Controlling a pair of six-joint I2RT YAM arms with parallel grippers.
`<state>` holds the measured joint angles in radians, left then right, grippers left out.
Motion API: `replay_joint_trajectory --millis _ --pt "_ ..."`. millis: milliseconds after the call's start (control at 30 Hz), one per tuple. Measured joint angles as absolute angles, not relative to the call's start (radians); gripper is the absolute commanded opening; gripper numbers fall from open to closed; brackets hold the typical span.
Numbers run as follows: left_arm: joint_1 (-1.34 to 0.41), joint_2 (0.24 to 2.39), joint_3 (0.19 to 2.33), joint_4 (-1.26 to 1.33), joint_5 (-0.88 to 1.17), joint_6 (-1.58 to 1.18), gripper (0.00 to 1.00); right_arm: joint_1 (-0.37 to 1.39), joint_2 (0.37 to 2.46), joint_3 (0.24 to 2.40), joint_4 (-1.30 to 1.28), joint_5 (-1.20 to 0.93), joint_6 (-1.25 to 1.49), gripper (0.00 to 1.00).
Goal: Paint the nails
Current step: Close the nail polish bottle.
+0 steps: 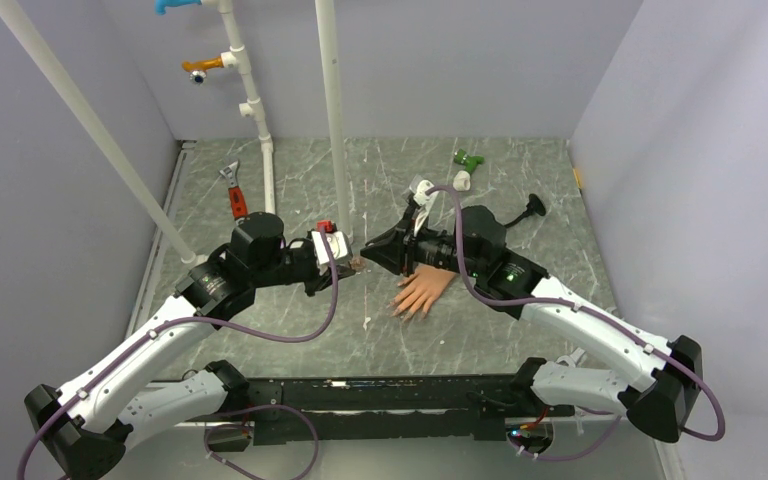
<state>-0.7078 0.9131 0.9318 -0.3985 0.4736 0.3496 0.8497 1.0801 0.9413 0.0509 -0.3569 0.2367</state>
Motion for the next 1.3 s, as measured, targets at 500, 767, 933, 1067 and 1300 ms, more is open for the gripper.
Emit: replay_joint_trajectory --millis 500,767,933,1067,1300 --pt "-0.710 0.913 0.932 -0.401 0.474 0.350 0.00 0.866 1.047 0.937 -0.001 -0.314 0.216 0.00" --pt "-0.710 0.913 0.932 -0.401 0.474 0.350 0.00 0.873 1.049 0.937 0.001 -0.315 0.216 0.00" --pt "-0.710 0.913 0.932 -0.406 0.473 0.350 0.00 0.874 1.058 0.937 0.005 -0.314 0.216 0.00" --pt "-0.711 0.913 0.932 -0.402 0.473 0.350 0.00 0.879 1.075 0.937 0.004 -0.314 0.216 0.00" --pt "-0.710 0.913 0.932 -0.411 0.464 0.350 0.00 0.882 1.111 0.949 0.002 -0.316 0.202 0.00"
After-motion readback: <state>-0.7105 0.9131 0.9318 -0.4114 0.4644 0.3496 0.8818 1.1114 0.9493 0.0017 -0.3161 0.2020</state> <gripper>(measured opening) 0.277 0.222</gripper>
